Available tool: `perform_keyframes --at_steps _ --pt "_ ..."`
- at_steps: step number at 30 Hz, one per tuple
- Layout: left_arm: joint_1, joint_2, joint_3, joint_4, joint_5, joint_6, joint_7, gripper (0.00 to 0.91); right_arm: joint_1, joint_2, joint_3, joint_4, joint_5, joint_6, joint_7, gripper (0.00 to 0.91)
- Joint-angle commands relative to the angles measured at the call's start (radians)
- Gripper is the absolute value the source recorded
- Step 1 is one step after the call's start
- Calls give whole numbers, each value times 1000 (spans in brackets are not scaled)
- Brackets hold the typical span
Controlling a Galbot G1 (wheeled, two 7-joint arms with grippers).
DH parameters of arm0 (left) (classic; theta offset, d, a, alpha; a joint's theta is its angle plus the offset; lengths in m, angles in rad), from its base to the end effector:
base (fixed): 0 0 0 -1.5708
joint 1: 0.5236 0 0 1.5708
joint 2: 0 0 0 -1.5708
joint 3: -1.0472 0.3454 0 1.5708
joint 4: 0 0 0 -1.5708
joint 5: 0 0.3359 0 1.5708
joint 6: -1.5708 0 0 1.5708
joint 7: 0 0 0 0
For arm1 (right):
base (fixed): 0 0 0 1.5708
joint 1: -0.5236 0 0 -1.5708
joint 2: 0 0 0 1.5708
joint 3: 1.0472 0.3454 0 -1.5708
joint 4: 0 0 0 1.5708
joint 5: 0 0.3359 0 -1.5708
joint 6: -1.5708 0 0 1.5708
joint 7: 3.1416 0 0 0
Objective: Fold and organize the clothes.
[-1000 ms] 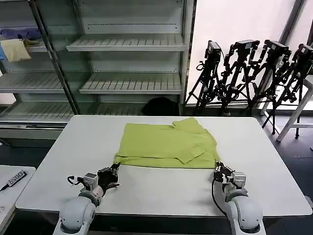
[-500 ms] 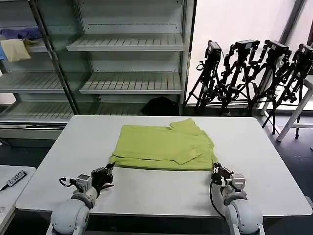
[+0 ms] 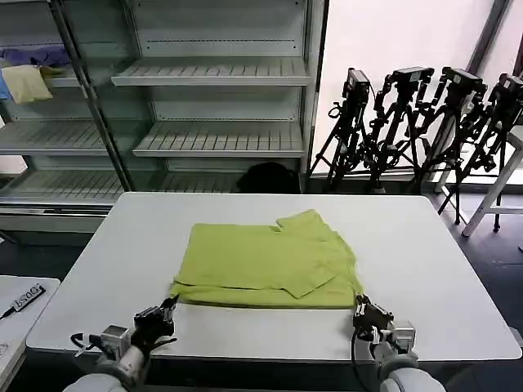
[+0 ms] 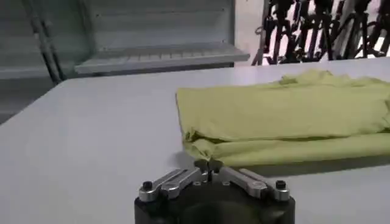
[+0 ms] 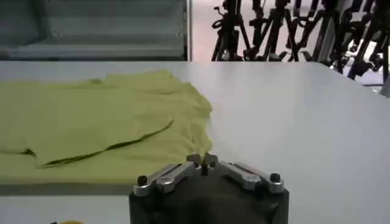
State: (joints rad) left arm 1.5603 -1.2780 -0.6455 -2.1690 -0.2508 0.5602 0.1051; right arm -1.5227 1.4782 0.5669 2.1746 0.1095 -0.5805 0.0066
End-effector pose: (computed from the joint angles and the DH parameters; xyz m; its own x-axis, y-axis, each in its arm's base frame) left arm 0.1714 0.0774 -0.2571 -0.8816 0.1294 0.4540 0.1538 0.9879 0.0172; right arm 0.1756 -0.0262 -0.2624 -0.8999 -0.0124 0.4360 -0.0121 0.9999 0.0036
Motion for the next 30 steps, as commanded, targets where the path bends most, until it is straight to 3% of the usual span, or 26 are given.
perform_keyframes --at_steps 1,19,20,21,22,23,30 --pt "128 -6 -68 -74 -29 -6 -14 0 -101 7 -9 71 3 1 8 0" --pt "165 -11 -60 -81 0 -19 -10 0 -101 15 -37 70 -26 1 5 0" --pt "167 -11 -61 -82 2 -23 -6 0 -101 15 -37 70 -29 0 5 101" --pt "168 -11 -60 -83 2 -25 -6 0 -99 15 -38 67 -33 1 2 564" --pt "168 -12 -59 -84 3 -24 -9 302 -99 16 -39 67 -36 1 4 907" --pt "168 -14 -59 -85 7 -25 -11 907 -98 18 -39 66 -38 1 7 907" --pt "161 -22 -69 -93 6 -26 -43 907 -98 26 -30 81 -53 2 30 907"
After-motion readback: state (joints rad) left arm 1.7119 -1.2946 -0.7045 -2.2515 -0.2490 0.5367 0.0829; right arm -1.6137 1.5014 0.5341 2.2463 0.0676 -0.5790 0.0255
